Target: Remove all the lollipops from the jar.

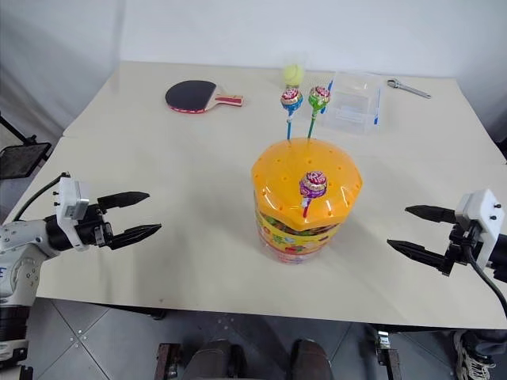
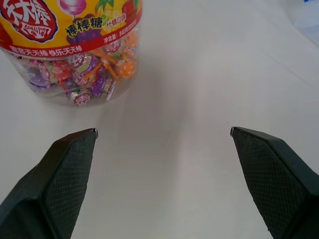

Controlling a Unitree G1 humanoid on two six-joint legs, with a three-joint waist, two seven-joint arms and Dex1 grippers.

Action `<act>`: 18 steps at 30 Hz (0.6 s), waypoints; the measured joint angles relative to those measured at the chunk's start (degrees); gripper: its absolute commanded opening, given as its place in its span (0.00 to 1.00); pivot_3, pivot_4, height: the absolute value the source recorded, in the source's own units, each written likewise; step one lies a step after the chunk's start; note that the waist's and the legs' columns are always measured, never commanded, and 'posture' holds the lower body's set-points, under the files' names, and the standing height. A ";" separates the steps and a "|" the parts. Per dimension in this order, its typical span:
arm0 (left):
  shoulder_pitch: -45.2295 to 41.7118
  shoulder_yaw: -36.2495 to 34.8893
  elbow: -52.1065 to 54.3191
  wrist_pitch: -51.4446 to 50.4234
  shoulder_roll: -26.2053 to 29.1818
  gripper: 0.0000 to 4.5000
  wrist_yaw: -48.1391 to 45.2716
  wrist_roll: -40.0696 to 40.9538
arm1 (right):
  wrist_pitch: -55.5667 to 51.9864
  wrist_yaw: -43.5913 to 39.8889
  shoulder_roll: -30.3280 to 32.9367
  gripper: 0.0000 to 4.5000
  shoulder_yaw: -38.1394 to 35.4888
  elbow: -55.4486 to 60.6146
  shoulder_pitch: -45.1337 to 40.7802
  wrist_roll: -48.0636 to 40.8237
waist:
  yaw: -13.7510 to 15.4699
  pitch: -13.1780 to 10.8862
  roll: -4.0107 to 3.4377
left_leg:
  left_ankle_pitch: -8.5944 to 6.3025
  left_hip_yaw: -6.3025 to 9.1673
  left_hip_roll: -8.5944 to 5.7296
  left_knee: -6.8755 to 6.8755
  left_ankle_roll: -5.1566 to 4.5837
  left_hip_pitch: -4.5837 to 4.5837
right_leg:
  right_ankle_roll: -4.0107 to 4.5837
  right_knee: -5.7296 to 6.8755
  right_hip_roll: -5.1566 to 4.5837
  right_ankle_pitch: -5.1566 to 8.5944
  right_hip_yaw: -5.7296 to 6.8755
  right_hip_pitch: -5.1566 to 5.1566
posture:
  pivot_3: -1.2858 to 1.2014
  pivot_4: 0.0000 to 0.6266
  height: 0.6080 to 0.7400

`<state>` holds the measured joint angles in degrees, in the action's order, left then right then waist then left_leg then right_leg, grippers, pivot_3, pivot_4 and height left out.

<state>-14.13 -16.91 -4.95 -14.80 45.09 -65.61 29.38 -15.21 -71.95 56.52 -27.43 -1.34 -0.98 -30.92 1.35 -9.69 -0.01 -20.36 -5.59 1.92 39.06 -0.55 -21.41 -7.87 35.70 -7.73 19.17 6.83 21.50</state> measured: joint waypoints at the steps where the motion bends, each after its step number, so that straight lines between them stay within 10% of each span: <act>1: 0.00 0.00 0.02 -0.36 0.00 0.99 0.00 0.10 | 0.00 0.07 0.00 1.00 0.00 -0.13 -0.19 0.00 | 0.01 0.00 0.00 | 0.00 0.00 0.00 0.00 0.00 0.00 | 0.00 0.00 0.00 0.00 0.00 0.00 | 0.52 0.24 1.00; 18: -9.34 0.77 -3.51 1.63 4.47 0.99 1.21 -3.39 | 0.10 0.18 0.00 1.00 -0.18 -1.03 -2.52 0.06 | 0.21 -0.08 0.14 | 0.00 -0.24 -0.02 0.08 0.00 -0.02 | 0.00 0.11 -0.01 0.00 0.05 0.00 | 0.52 0.24 1.00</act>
<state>-23.47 -16.14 -8.46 -13.17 49.56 -64.39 25.99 -15.11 -71.78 56.52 -27.61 -2.37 -3.50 -30.85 1.55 -9.77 0.12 -20.36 -5.84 1.90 39.14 -0.55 -21.43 -7.87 35.81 -7.74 19.18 6.88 21.50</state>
